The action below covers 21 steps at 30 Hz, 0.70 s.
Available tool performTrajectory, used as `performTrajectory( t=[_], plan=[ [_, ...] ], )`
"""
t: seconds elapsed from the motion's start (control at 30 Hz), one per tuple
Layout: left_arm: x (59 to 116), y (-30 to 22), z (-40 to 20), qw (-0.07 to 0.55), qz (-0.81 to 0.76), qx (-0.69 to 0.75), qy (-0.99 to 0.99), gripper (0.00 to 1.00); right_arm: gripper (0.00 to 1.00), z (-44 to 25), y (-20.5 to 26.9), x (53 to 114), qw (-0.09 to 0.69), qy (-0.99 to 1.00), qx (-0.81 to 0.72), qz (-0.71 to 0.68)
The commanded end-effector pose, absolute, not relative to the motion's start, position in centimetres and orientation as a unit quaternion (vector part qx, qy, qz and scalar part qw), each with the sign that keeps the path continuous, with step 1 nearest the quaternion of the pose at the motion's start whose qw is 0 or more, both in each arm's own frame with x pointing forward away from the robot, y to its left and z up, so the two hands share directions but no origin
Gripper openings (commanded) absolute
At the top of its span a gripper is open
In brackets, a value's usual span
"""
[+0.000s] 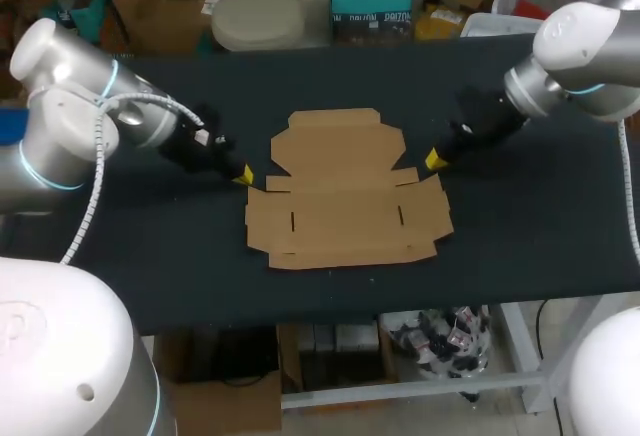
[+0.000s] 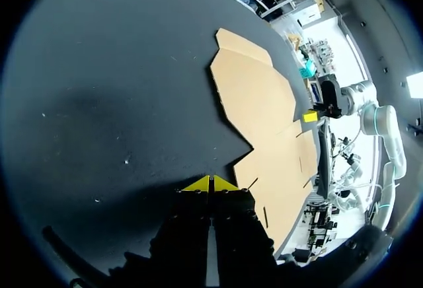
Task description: Assemble the packaging by folding the flat box into shape, placing the metal phone stand inside, and closing the box properly
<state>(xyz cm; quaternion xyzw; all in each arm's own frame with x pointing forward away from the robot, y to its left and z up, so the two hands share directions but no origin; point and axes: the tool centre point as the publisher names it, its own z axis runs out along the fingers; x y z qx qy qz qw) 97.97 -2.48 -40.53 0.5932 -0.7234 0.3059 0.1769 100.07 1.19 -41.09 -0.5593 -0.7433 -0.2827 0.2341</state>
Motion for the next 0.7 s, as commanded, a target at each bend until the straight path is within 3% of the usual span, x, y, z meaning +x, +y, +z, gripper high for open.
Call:
performTrajectory(
  t=[0.03,0.7],
  plan=[
    [98.2,-2.8,-40.7,0.18,0.302,0.592,-0.726,0.0,0.0,-41.9,1.2,100.9,0.248,-0.743,-0.554,-0.284],
    [98.4,-3.5,-41.1,0.191,0.302,0.589,-0.725,0.0,0.0,-42.8,2.8,100.3,0.277,-0.733,-0.548,-0.294]
  ],
)
